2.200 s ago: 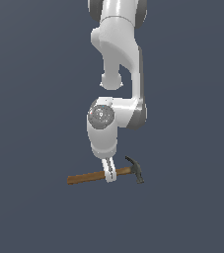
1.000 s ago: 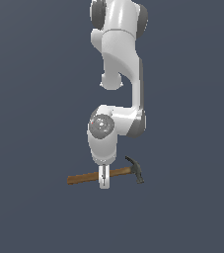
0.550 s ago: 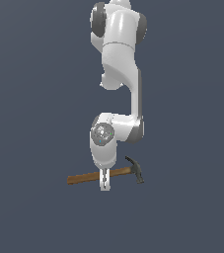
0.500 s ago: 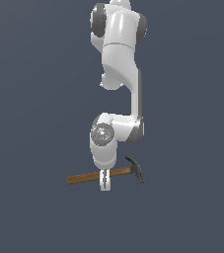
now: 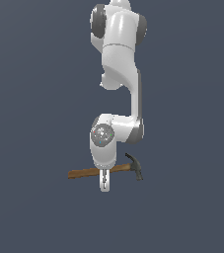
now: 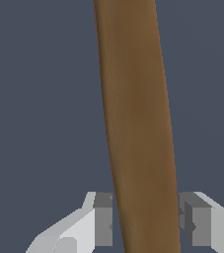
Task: Pick up the object and move it to a goal position.
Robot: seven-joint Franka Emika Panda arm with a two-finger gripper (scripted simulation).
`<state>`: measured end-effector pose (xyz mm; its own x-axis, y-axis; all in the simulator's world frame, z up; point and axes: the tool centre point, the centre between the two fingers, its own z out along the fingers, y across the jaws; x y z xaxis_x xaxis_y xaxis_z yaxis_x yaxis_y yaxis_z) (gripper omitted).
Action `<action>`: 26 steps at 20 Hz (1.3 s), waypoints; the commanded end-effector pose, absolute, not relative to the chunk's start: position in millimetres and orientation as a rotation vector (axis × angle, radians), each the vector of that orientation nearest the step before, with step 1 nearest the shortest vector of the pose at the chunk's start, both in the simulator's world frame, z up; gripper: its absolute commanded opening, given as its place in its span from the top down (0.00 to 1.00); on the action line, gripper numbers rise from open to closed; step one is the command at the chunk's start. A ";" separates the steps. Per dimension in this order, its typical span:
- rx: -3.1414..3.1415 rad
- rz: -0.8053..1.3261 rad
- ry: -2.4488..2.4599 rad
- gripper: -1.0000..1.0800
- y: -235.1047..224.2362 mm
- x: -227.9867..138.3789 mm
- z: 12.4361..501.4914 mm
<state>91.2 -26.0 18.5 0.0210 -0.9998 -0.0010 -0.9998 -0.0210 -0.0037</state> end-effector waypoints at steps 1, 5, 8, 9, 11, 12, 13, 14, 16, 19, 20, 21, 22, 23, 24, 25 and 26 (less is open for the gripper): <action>-2.243 0.001 2.199 1.00 -27.1 89.8 16.6; -2.243 -0.003 2.195 1.00 -25.3 90.9 19.5; -2.243 -0.003 2.195 1.00 -24.6 89.3 24.3; -2.243 -0.003 2.195 1.00 -24.2 88.5 26.8; -2.243 -0.003 2.195 1.00 -23.2 86.5 33.4; -2.243 -0.002 2.195 1.00 -22.9 85.2 37.1; -2.243 -0.002 2.195 1.00 -22.2 83.8 41.7; -2.243 -0.002 2.195 1.00 -21.5 82.3 46.7; -2.242 -0.001 2.195 1.00 -20.0 78.6 58.2; -2.242 -0.001 2.196 1.00 -17.0 72.0 79.8; -2.242 0.001 2.196 1.00 -16.1 69.5 87.9; -2.242 0.001 2.196 1.00 -14.8 66.8 97.1; -2.242 0.001 2.196 1.00 -13.4 63.9 106.8; -2.242 0.001 2.197 1.00 -12.4 61.2 116.0; -2.242 0.001 2.197 1.00 -11.1 58.5 125.3; -2.241 0.002 2.197 1.00 -10.1 56.0 133.9; -2.241 0.002 2.197 1.00 -9.0 53.6 142.5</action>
<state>56.8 -10.7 127.0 0.0202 -0.9998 -0.0024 -0.9998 -0.0202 0.0023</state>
